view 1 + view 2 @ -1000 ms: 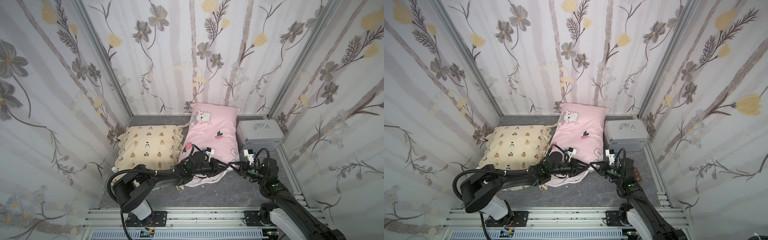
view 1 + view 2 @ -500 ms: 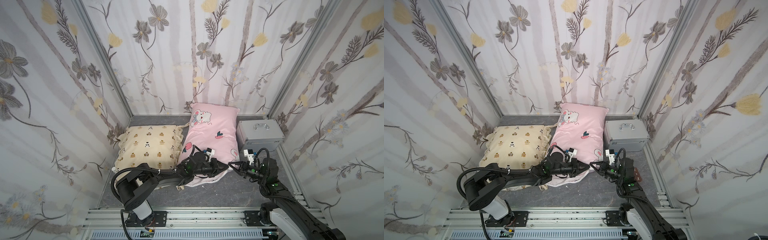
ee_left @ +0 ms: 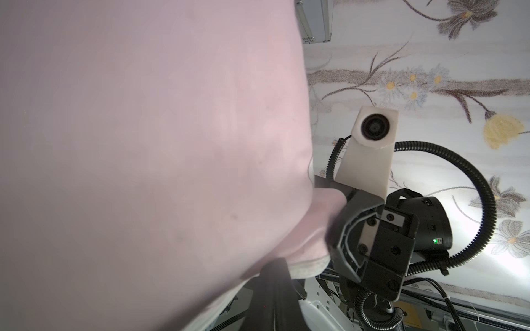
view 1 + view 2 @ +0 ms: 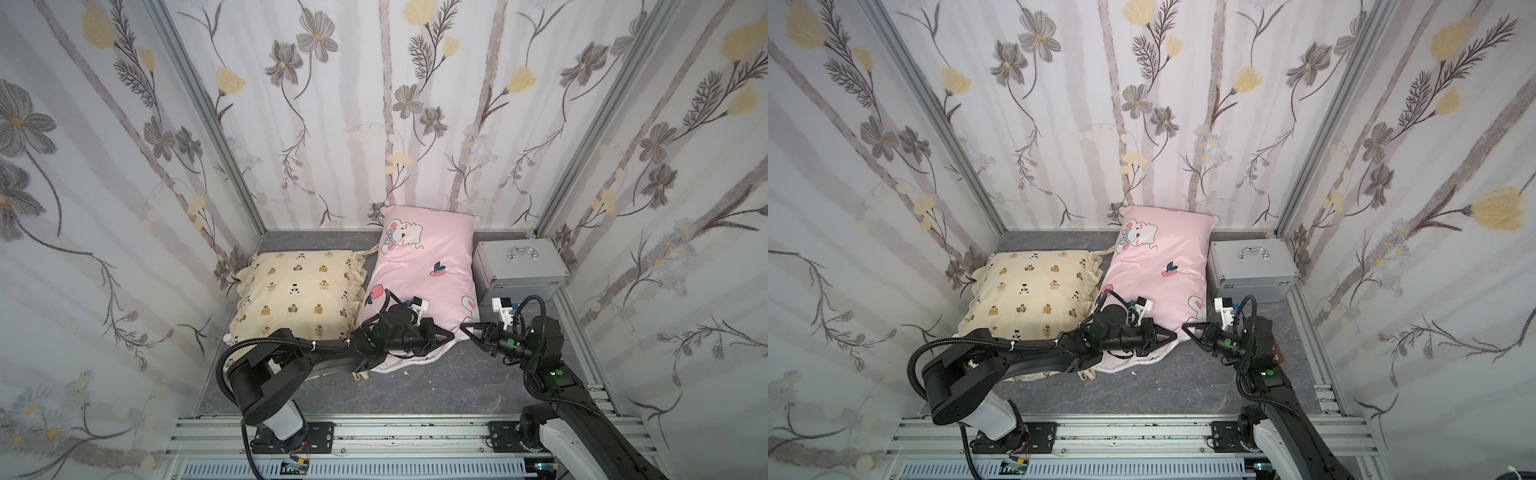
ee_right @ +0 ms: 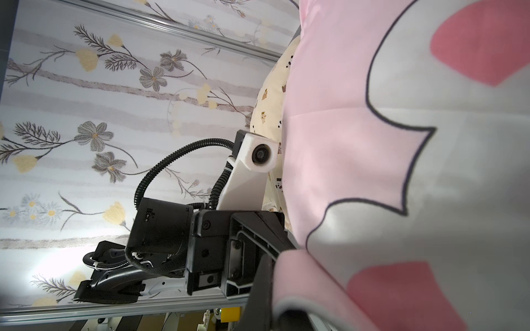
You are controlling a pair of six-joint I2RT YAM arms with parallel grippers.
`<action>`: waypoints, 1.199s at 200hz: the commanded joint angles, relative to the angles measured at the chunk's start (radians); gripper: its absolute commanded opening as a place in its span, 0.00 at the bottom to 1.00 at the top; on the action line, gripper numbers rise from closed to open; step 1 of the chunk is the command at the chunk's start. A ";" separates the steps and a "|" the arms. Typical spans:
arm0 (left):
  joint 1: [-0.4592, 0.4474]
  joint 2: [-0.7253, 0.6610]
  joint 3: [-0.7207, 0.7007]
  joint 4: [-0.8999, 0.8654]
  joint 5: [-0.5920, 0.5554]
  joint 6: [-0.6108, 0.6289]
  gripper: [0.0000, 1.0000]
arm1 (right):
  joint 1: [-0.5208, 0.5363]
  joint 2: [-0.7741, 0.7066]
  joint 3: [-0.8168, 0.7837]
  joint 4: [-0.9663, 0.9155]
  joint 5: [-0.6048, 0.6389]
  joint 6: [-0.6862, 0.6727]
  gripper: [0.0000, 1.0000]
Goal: Zip up pillowcases
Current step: Zip the zipper on the pillowcase.
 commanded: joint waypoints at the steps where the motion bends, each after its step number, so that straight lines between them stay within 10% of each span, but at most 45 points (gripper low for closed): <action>1: 0.002 -0.026 -0.012 -0.157 -0.048 0.084 0.00 | -0.013 -0.030 0.027 -0.016 0.028 -0.024 0.00; 108: 0.021 -0.147 -0.040 -0.319 -0.099 0.190 0.00 | -0.031 -0.045 0.077 -0.204 0.095 -0.132 0.00; 129: 0.020 -0.172 -0.018 -0.324 -0.091 0.194 0.00 | -0.029 -0.016 0.093 -0.356 0.165 -0.227 0.42; 145: 0.021 -0.165 0.000 -0.333 -0.092 0.199 0.00 | -0.021 -0.002 0.069 -0.381 0.189 -0.250 0.53; 213: 0.003 -0.097 0.024 -0.258 -0.075 0.156 0.00 | 0.043 -0.047 -0.099 -0.272 0.231 -0.105 0.57; 240: -0.014 -0.093 0.011 -0.211 -0.075 0.116 0.00 | 0.043 -0.081 -0.116 -0.270 0.272 -0.090 0.38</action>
